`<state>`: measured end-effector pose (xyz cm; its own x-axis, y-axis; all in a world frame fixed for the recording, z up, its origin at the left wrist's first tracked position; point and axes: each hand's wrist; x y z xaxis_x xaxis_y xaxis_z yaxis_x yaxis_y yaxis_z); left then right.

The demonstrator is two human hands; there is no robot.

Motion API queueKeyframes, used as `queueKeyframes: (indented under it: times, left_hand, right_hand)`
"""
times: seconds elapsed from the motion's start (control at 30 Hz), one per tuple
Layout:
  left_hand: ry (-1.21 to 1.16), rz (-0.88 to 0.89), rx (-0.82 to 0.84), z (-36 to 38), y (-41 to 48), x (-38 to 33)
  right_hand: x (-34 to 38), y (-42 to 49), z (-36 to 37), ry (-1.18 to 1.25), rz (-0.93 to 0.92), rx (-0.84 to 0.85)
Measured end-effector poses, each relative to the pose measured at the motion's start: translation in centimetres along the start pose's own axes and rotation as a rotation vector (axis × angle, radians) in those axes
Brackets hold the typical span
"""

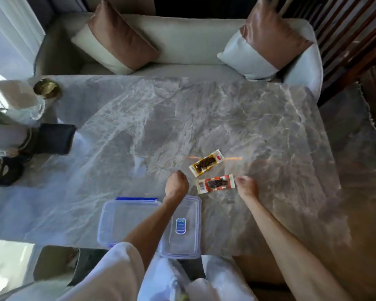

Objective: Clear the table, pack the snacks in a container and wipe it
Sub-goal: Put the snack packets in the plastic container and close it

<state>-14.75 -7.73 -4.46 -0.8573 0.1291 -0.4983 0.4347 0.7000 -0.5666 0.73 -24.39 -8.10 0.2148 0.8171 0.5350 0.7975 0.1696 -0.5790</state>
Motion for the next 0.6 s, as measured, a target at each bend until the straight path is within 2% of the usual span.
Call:
queueKeyframes:
  times: [0.2, 0.43, 0.6]
  left_hand:
    - [-0.07, -0.183, 0.073, 5.7, 1.8, -1.5]
    - [-0.179, -0.249, 0.013, 7.9, 1.2, -2.1]
    - [-0.344, -0.282, -0.094, 5.8, 1.6, -3.0]
  right_hand:
    - [-1.0, 3.8, 0.8, 0.03, 0.037, 0.114]
    - [-2.0, 4.3, 1.0, 0.083, 0.112, 0.193]
    - [0.9, 5.3, 0.0, 0.187, 0.019, 0.232]
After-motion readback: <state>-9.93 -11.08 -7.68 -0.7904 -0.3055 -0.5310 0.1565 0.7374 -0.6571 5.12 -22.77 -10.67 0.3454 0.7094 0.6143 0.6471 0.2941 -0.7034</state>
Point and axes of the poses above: each hand's wrist, its own y-axis towards the middle knuckle, its own z-axis out of the palm, x = y × z, and after that the axes turned 3 degrees about z, right-handed
